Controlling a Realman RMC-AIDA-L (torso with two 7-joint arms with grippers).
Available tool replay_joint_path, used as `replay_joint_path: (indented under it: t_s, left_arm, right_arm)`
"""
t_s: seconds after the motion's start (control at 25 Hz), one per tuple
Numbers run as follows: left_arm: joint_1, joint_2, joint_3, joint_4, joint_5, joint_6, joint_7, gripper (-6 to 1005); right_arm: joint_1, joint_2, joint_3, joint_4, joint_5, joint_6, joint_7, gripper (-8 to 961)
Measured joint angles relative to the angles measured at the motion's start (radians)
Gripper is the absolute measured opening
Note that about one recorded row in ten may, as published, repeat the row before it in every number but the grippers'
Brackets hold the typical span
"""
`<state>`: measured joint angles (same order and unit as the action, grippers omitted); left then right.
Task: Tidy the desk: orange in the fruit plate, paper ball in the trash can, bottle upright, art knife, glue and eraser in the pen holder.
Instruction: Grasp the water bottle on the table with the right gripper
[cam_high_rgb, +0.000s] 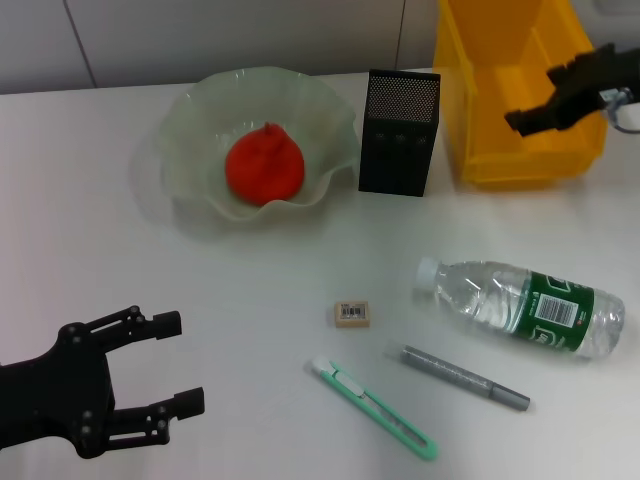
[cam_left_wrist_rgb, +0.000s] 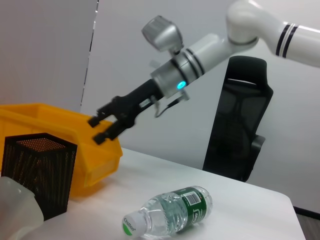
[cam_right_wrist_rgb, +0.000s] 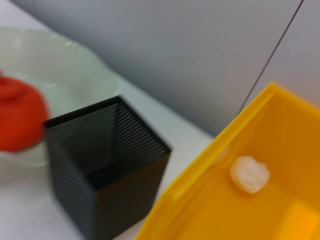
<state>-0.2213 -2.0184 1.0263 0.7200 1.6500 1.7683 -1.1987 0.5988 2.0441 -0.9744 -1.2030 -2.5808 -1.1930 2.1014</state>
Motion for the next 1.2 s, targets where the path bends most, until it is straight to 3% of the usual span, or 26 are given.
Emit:
replay_joint_path:
  t_s: [0.04,0.08,0.12,0.24,0.28,0.32,0.48,0.6,0.76,1.2]
  left_arm:
    - [0.000,0.000,0.000,0.000,0.000,0.000,0.000,860]
    - [-0.001,0.000,0.000,0.001,0.000,0.001,0.004,860]
    - [-0.001,0.000,0.000,0.001,0.000,0.001,0.004,860]
    - [-0.004,-0.003,0.000,0.005,0.000,0.001,0.013,861]
    - [-0.005,-0.003,0.000,0.005,0.000,0.001,0.021,861]
    - [-0.005,-0.003,0.000,0.005,0.000,0.001,0.021,861]
    - [-0.006,-0.003,-0.005,0.001,-0.003,-0.002,0.034,861]
    - [-0.006,-0.005,-0.009,-0.001,-0.005,-0.004,0.036,861]
    - [-0.008,-0.015,-0.026,-0.002,-0.006,-0.008,0.041,861]
    - [-0.004,-0.028,-0.047,-0.004,-0.001,-0.010,0.043,861]
  right_arm:
    - [0.000,0.000,0.000,0.000,0.000,0.000,0.000,797]
    - [0.003,-0.008,-0.001,-0.075,-0.035,-0.146,0.056,809]
    - [0.003,-0.008,-0.001,-0.075,-0.035,-0.146,0.056,809]
    - [0.013,-0.010,-0.007,-0.212,-0.102,-0.379,0.126,809]
    - [0.033,-0.010,-0.022,-0.273,-0.149,-0.516,0.153,810]
    - [0.033,-0.010,-0.022,-0.273,-0.149,-0.516,0.153,810]
    - [0.088,-0.003,-0.092,-0.311,-0.228,-0.726,0.158,810]
    - [0.095,0.000,-0.134,-0.306,-0.230,-0.750,0.154,810]
    - [0.120,0.033,-0.204,-0.244,-0.217,-0.725,0.112,810]
    - [0.223,0.034,-0.309,-0.014,-0.240,-0.596,0.118,808]
